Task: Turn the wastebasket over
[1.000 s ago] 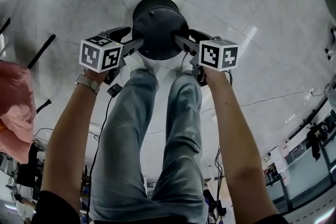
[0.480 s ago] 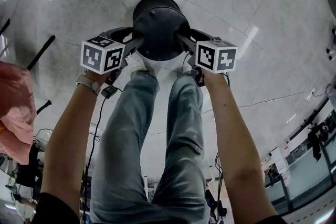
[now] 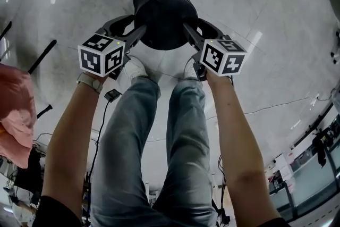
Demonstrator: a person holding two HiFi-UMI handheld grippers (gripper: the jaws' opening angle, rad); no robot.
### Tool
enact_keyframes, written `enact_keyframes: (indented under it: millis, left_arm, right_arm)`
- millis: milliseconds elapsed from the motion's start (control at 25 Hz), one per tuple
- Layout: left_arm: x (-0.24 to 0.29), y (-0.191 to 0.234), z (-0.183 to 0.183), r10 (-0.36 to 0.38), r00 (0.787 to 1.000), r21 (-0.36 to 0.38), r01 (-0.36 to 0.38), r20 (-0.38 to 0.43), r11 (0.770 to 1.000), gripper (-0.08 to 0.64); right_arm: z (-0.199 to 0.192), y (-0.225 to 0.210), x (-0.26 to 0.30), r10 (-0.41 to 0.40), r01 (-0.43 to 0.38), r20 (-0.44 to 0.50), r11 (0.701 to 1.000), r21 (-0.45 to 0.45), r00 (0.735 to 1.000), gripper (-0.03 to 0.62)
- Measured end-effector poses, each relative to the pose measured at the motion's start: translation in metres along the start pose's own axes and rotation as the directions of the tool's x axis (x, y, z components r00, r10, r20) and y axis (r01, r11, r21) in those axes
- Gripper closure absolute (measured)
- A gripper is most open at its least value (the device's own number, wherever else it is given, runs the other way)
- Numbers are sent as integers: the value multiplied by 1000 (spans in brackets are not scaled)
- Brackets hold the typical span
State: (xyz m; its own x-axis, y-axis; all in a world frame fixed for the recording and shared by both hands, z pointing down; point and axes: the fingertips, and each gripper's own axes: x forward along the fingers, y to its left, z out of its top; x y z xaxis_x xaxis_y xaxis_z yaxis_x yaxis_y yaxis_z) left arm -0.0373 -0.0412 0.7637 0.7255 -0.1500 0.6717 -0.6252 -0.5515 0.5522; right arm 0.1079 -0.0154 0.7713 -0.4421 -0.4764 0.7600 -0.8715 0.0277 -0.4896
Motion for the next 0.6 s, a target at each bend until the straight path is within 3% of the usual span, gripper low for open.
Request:
enact_keyframes:
  millis: [400, 600]
  left_arm:
    - [-7, -24, -39, 6, 999, -34, -7, -35, 999, 391]
    - [-9, -29, -23, 20, 1000, -13, -20, 9, 1000, 397]
  right_arm:
    - [-38, 0, -18, -15, 14, -25, 999, -30, 1000, 376]
    - [-22, -1, -24, -18, 19, 7, 996, -89, 1000, 380]
